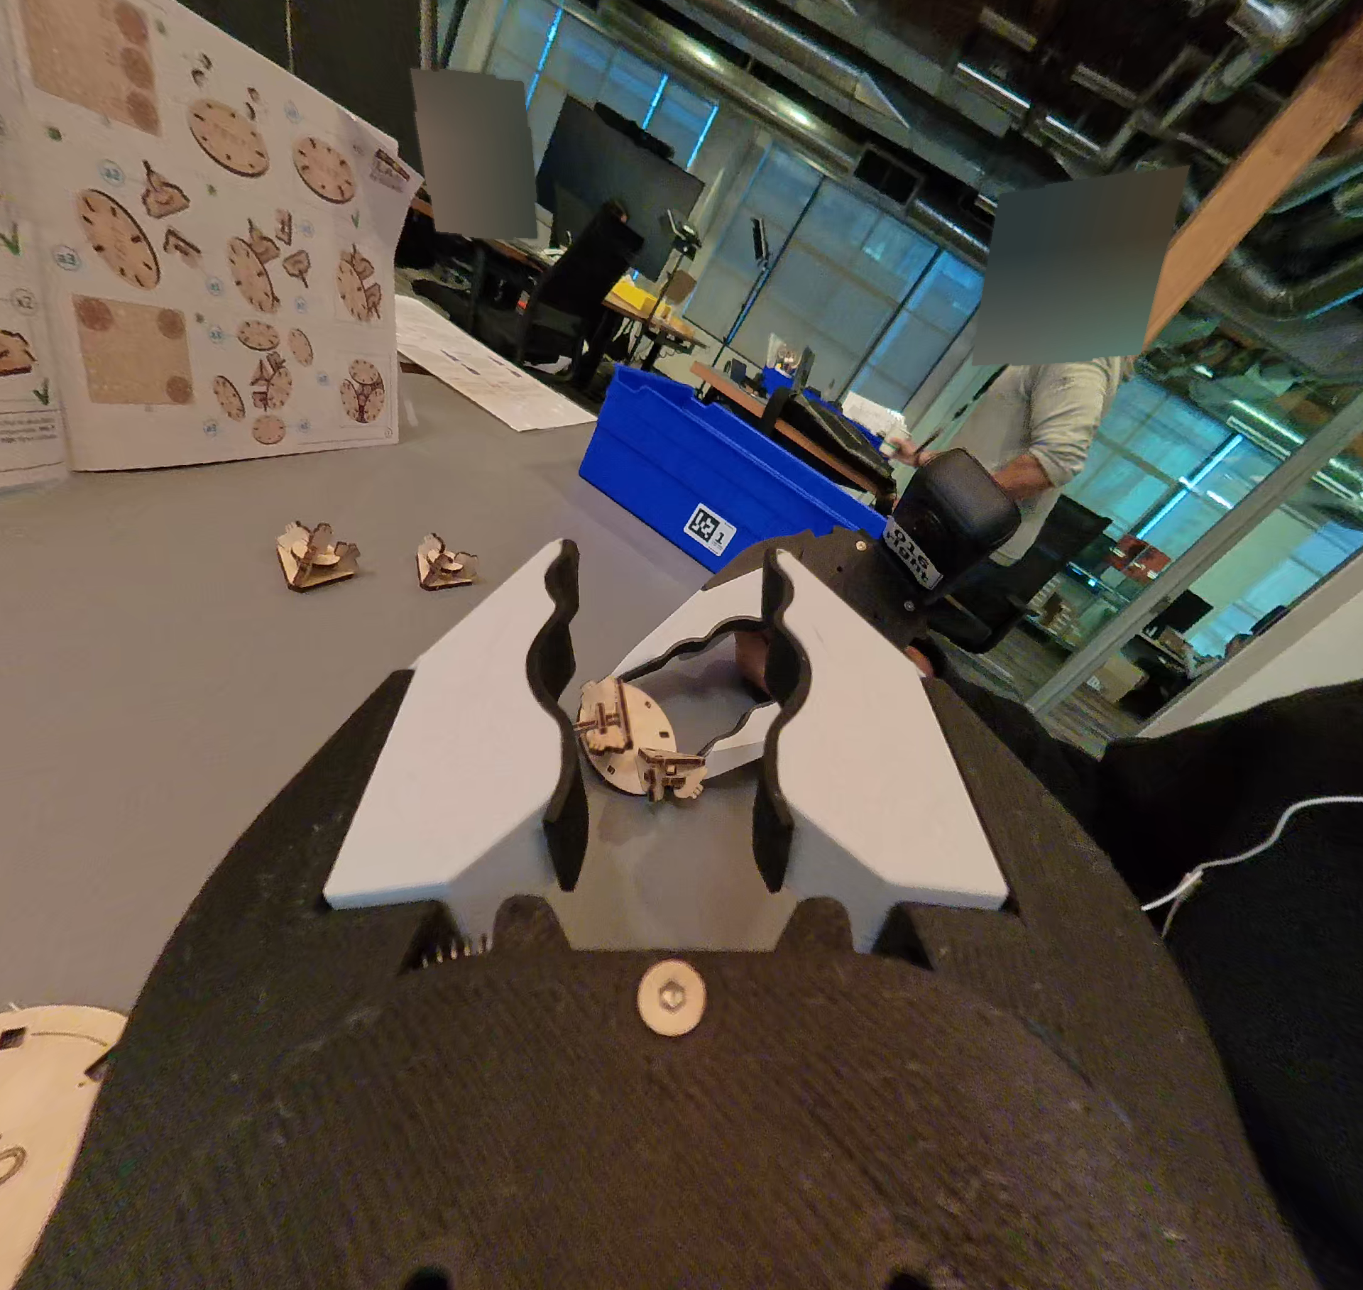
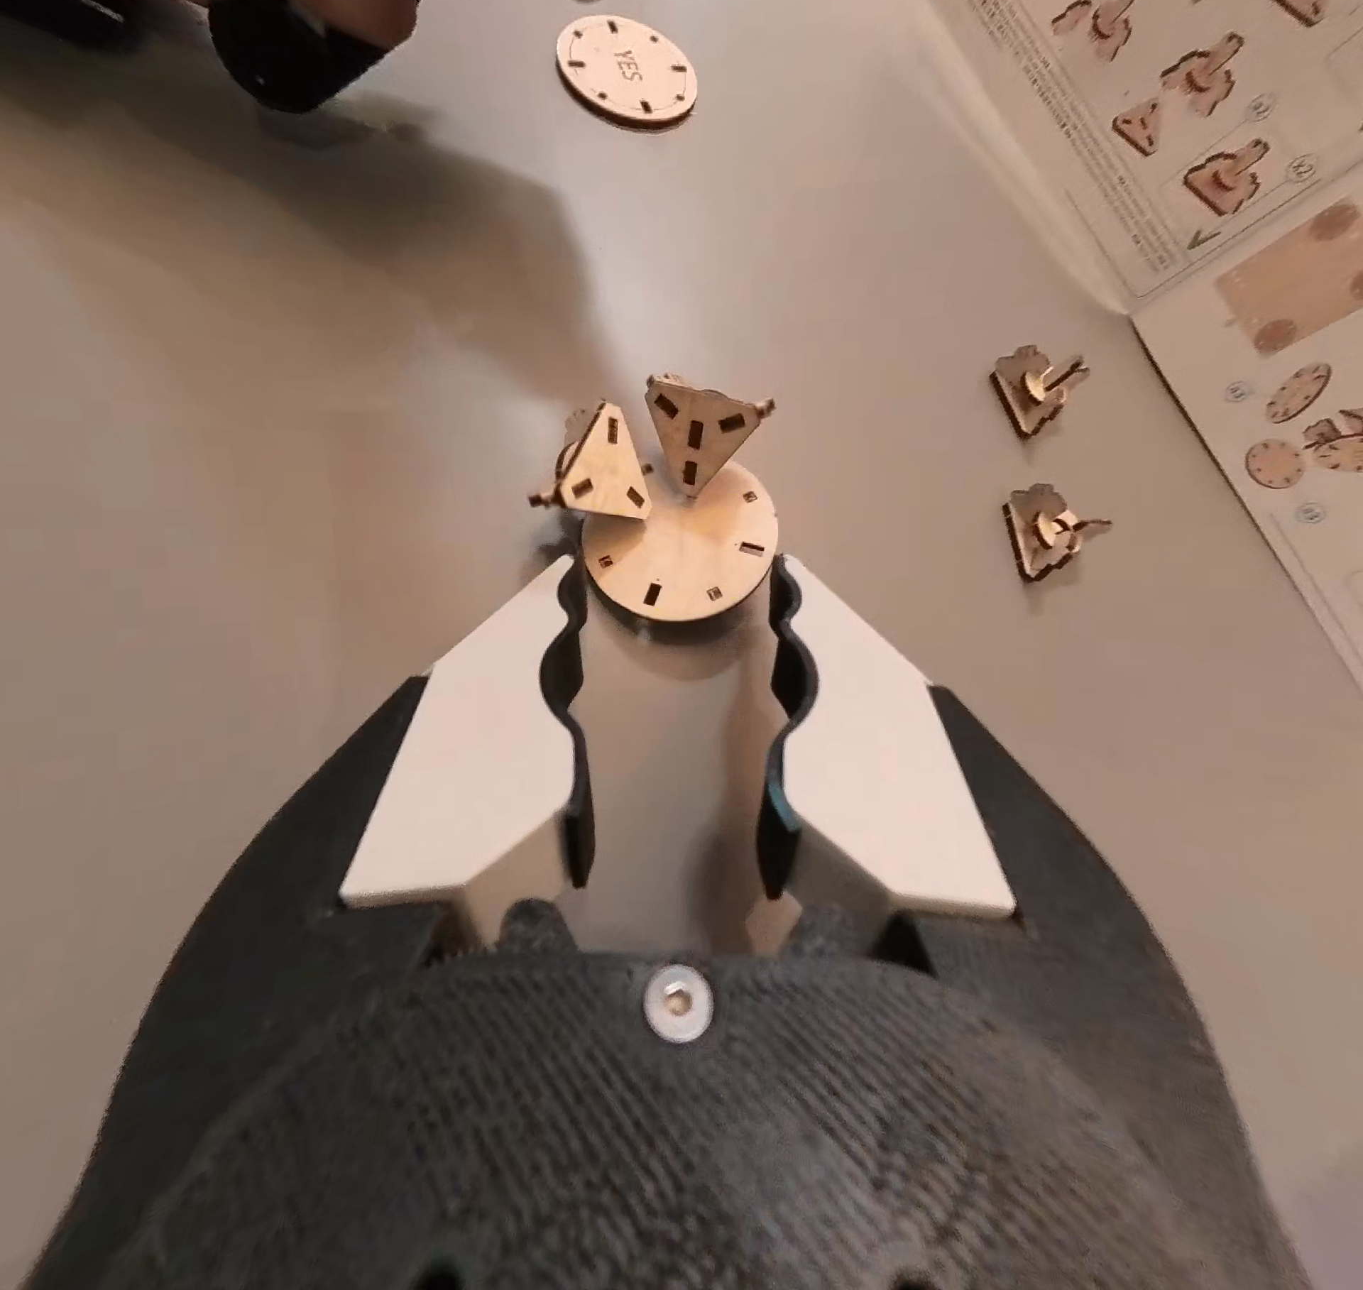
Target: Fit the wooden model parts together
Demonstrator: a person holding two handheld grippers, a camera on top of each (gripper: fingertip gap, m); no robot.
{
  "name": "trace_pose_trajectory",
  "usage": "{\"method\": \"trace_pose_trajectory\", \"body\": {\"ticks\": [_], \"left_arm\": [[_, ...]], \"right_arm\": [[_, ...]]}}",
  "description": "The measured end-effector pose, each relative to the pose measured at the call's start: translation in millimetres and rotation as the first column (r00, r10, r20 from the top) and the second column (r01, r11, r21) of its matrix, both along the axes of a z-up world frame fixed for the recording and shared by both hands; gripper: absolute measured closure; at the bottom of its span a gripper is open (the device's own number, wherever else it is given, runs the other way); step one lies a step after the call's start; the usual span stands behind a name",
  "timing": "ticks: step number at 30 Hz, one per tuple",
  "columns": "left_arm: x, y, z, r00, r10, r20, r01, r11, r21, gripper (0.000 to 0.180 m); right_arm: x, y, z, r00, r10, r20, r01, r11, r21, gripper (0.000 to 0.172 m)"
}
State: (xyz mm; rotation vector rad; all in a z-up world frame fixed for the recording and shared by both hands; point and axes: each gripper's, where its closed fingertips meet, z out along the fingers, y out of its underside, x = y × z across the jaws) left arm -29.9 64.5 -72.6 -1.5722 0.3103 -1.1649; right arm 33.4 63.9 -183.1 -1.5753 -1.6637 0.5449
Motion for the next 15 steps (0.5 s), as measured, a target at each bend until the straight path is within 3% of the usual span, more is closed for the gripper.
{"method": "trace_pose_trajectory", "body": {"ticks": [8,12,15], "left_arm": [[0.8,-1.0,0.5,1.0,-0.023,-0.004,0.023,1.0,-0.002,0.133],[-2.1,-0.3,2.3,1.0,-0.009,-0.018,0.01,1.0,0.014,0.133],[-2.0,-0.6,2.7,0.999,-0.006,-0.036,0.007,1.0,0.025,0.134]], "right_arm": [[3.9,12.3,3.4,0.997,-0.074,-0.021,0.074,0.997,-0.014,0.107],[11.0,27.7,22.3,0.98,-0.145,-0.139,0.141,0.989,-0.036,0.102],[16.9,44.9,36.5,0.947,-0.225,-0.229,0.218,0.974,-0.055,0.083]]}}
